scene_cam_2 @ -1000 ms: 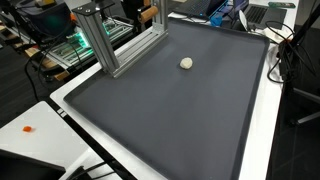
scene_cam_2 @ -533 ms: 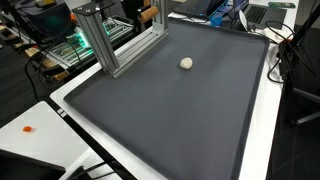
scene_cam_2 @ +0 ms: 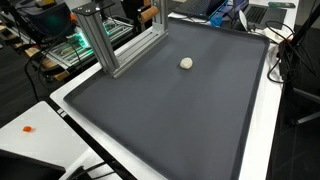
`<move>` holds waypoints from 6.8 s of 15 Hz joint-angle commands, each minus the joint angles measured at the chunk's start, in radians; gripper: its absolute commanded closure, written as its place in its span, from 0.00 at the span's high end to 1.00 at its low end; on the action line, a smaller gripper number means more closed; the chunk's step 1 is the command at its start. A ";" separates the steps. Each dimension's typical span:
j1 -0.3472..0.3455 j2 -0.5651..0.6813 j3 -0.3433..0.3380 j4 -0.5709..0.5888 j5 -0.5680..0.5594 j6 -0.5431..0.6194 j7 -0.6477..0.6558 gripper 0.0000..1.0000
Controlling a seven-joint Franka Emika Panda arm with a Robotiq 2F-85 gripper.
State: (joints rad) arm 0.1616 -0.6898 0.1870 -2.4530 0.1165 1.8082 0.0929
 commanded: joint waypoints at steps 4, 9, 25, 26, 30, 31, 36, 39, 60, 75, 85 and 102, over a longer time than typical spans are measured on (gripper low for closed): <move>-0.010 -0.023 0.032 -0.087 -0.019 0.043 0.085 1.00; -0.007 -0.018 0.039 -0.124 -0.013 0.063 0.115 1.00; -0.003 -0.009 0.038 -0.150 0.010 0.113 0.159 0.83; -0.003 -0.008 0.038 -0.150 0.011 0.113 0.161 0.75; 0.000 -0.006 0.039 -0.151 0.032 0.125 0.168 0.39; -0.002 -0.005 0.040 -0.151 0.031 0.125 0.175 0.35; -0.005 -0.001 0.044 -0.145 0.022 0.126 0.180 0.35; -0.006 0.010 0.042 -0.122 0.011 0.123 0.166 0.35; -0.034 0.378 -0.008 0.185 -0.087 0.311 0.019 0.35; -0.054 0.481 -0.040 0.151 -0.143 0.520 -0.025 0.35; -0.073 0.576 -0.074 0.146 -0.163 0.591 -0.040 0.35; -0.096 0.662 -0.105 0.138 -0.218 0.668 -0.085 0.35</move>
State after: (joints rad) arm 0.0668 -0.0414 0.0893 -2.3066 -0.0675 2.4337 0.0166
